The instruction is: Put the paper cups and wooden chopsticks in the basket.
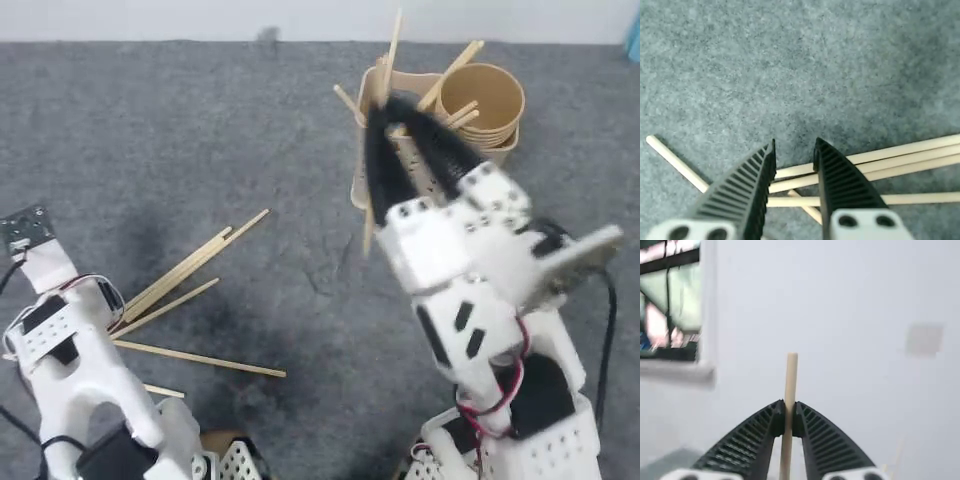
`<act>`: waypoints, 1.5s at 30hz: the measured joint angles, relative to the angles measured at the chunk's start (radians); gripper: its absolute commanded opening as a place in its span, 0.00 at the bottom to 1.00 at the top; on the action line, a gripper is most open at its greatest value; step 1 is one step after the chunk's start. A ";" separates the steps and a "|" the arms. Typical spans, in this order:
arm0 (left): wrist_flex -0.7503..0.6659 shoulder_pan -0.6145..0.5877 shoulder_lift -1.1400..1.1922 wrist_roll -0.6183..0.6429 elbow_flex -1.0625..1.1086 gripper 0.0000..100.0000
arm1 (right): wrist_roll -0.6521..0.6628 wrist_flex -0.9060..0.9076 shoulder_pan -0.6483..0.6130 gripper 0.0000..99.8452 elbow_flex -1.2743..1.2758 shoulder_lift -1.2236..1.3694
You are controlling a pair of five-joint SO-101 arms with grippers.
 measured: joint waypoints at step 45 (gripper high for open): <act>0.000 0.020 0.000 -0.003 0.000 0.11 | -0.002 -0.924 0.244 0.01 0.285 0.812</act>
